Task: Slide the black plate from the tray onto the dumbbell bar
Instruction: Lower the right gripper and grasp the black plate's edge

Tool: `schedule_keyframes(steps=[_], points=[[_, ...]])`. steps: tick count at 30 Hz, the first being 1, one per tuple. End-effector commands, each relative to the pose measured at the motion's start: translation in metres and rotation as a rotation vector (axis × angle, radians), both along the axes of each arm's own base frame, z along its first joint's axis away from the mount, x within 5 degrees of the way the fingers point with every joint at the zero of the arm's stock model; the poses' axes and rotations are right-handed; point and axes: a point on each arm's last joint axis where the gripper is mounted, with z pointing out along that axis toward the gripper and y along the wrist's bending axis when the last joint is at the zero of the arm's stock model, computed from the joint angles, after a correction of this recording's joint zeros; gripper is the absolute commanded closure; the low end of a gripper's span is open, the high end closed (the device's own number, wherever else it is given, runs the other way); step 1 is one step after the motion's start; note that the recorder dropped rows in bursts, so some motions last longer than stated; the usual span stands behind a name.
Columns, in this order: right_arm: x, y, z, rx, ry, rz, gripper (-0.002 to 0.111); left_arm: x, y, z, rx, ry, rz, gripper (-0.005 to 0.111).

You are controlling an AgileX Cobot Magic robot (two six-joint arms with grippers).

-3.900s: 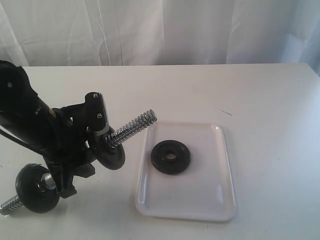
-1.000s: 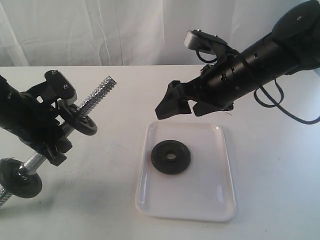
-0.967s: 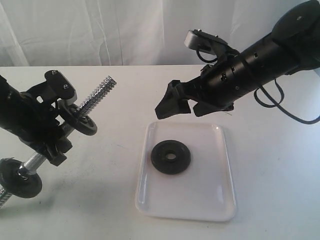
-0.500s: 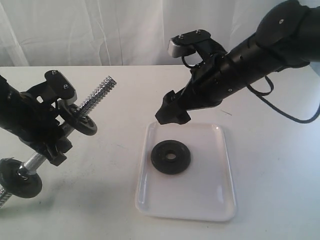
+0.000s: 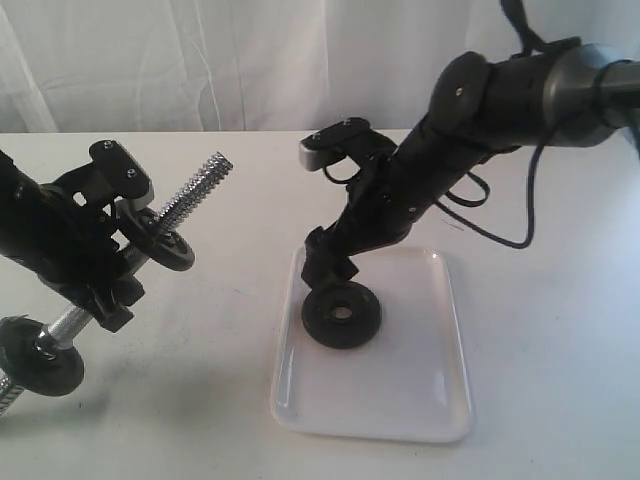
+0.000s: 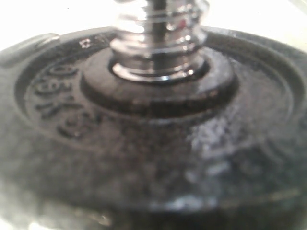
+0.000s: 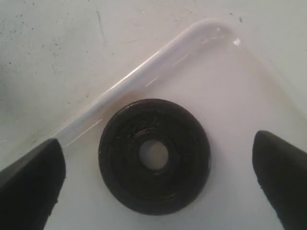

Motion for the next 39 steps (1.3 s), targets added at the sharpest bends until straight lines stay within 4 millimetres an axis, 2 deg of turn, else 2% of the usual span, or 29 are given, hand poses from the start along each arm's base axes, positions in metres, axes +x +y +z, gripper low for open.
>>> schedule_keyframes(steps=[1,7,21,30,39], points=[[0.001,0.022,-0.004,-0.087,-0.033,0.054,0.003,0.004,-0.002,0.027,-0.062,-0.131,0.027,0.107],[0.001,0.029,-0.007,-0.204,-0.002,0.038,0.003,0.003,-0.002,0.027,-0.065,-0.125,0.032,0.107],[0.003,0.028,-0.011,-0.221,-0.002,0.028,0.003,0.003,-0.002,0.027,-0.063,-0.117,0.029,0.107],[0.005,0.030,-0.044,-0.264,0.082,0.023,0.003,0.003,-0.002,0.027,-0.063,-0.117,0.029,0.107],[0.007,0.031,-0.047,-0.257,0.069,0.019,0.003,0.003,-0.002,0.027,-0.065,-0.124,0.031,0.107]])
